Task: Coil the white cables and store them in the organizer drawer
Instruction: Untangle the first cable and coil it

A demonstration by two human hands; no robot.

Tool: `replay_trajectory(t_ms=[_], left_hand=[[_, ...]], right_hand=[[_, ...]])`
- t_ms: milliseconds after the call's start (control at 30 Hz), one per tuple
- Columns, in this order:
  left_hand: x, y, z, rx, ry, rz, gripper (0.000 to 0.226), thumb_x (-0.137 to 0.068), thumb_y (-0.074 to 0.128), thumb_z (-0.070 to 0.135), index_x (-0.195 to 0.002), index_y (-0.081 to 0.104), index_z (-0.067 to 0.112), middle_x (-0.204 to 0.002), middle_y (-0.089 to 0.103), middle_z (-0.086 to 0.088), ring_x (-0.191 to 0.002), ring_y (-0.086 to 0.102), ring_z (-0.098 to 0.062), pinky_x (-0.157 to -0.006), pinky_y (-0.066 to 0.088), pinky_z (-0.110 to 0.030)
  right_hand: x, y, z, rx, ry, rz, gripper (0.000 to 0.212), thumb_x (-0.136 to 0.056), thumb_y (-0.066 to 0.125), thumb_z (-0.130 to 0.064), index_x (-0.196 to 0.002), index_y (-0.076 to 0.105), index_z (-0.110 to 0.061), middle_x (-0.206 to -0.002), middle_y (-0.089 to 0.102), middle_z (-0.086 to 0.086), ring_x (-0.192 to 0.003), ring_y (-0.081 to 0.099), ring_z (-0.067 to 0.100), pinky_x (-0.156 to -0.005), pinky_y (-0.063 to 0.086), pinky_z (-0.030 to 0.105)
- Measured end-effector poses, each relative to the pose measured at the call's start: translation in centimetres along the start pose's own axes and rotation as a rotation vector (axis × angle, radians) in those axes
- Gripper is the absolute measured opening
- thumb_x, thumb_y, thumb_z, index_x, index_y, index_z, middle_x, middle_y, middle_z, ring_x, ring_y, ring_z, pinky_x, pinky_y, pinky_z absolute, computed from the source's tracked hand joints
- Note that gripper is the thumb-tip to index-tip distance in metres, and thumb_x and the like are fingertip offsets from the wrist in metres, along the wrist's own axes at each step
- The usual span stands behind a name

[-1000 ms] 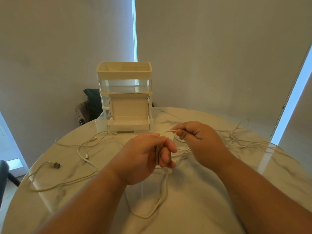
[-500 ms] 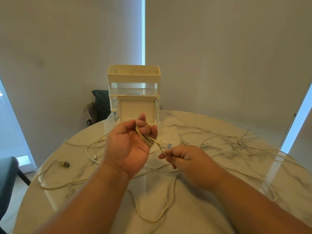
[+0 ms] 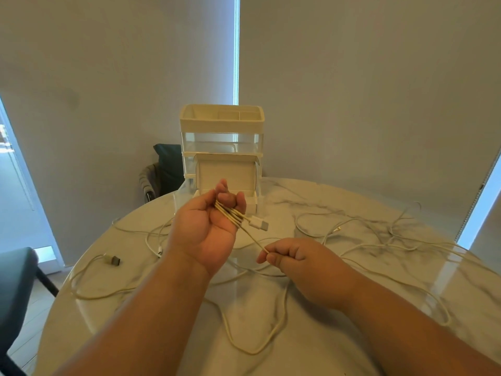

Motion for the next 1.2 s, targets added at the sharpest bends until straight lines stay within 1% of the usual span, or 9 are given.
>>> replay_trajectory(t_ms=[100,233,333,500,667,833,1000,1067,1200], left_hand=[[0.2,0.1,0.6,-0.008,0.034,0.011,0.023,-0.103,0.038,0.011,-0.098,0.06,0.004,-0.068,0.058,0.002,-0.053,0.054,-0.006,-0.066,0.06,-0.03],[-0.2,-0.6,0.9,-0.008,0.045,0.061,0.023,-0.103,0.038,0.009,-0.1,0.06,0.003,-0.069,0.06,0.0,-0.054,0.053,-0.006,-0.065,0.06,-0.03],[-0.5,-1.7,0.6,-0.034,0.049,0.125,0.022,-0.102,0.039,0.008,-0.102,0.06,0.002,-0.069,0.059,-0.002,-0.052,0.054,-0.007,-0.064,0.06,-0.031],[-0.9,-2.6,0.6,-0.052,0.064,0.202,0.02,-0.101,0.038,0.005,-0.1,0.058,0.001,-0.066,0.056,-0.002,-0.049,0.052,-0.007,-0.07,0.054,-0.034],[-0.6,-2.0,-0.6,-0.19,0.058,0.153,0.019,-0.101,0.043,0.009,-0.108,0.059,0.001,-0.069,0.061,-0.002,-0.053,0.057,-0.008,-0.075,0.054,-0.034],[-1.2,-3.2,0.2,-0.087,0.071,0.258,0.021,-0.101,0.04,0.006,-0.098,0.06,0.0,-0.063,0.057,-0.004,-0.052,0.055,-0.009,-0.075,0.053,-0.035],[-1.1,-2.9,-0.1,-0.112,0.064,0.213,0.018,-0.1,0.041,0.006,-0.103,0.058,0.001,-0.073,0.058,-0.003,-0.053,0.053,-0.008,-0.075,0.053,-0.035],[-1.0,-2.3,-0.3,-0.143,0.065,0.182,0.018,-0.1,0.042,0.007,-0.103,0.059,0.001,-0.07,0.058,-0.002,-0.052,0.054,-0.008,-0.076,0.053,-0.035],[-1.1,-3.0,0.2,-0.086,0.065,0.246,0.022,-0.102,0.038,0.007,-0.1,0.059,0.0,-0.065,0.058,-0.003,-0.049,0.054,-0.008,-0.073,0.053,-0.035]], right_hand=[[0.0,0.1,0.0,-0.002,0.021,0.011,0.02,-0.099,0.054,-0.035,-0.097,0.073,-0.036,-0.093,0.067,-0.028,-0.093,0.055,-0.014,-0.079,0.038,0.008],[0.3,0.9,-1.0,-0.051,-0.009,-0.007,0.019,-0.099,0.055,-0.03,-0.095,0.074,-0.032,-0.096,0.07,-0.019,-0.091,0.059,-0.005,-0.073,0.041,0.006],[0.4,1.5,-1.4,-0.032,-0.011,-0.034,0.019,-0.099,0.054,-0.03,-0.098,0.074,-0.03,-0.101,0.072,-0.008,-0.093,0.061,0.006,-0.083,0.044,0.017],[0.6,1.4,-1.2,0.036,-0.005,-0.051,0.021,-0.1,0.051,-0.032,-0.098,0.072,-0.032,-0.099,0.07,-0.012,-0.092,0.06,-0.002,-0.086,0.044,0.017],[0.8,1.0,-1.1,-0.015,0.013,-0.014,0.022,-0.099,0.051,-0.032,-0.091,0.071,-0.03,-0.096,0.07,-0.006,-0.091,0.061,0.005,-0.09,0.047,0.028],[1.1,2.6,-2.4,-0.008,-0.003,-0.06,0.021,-0.1,0.048,-0.033,-0.094,0.068,-0.028,-0.091,0.07,0.007,-0.081,0.062,0.019,-0.075,0.048,0.031],[1.2,1.8,-1.9,-0.072,0.055,-0.028,0.023,-0.1,0.048,-0.029,-0.09,0.069,-0.027,-0.092,0.069,0.014,-0.071,0.054,0.01,-0.055,0.038,0.018],[1.3,1.1,-1.4,-0.118,0.074,0.019,0.024,-0.1,0.049,-0.028,-0.089,0.07,-0.026,-0.082,0.066,0.01,-0.064,0.051,0.006,-0.052,0.036,0.018],[1.2,2.0,-1.4,-0.21,0.111,0.017,0.023,-0.1,0.049,-0.028,-0.092,0.07,-0.021,-0.052,0.046,-0.012,-0.044,0.04,0.002,-0.044,0.033,0.016]])
Point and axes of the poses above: each hand's wrist, its own x-axis away from the middle knuckle, its own y-axis out of the palm, z = x × y, the point moved 8 cm from there along -x, towards the middle knuckle
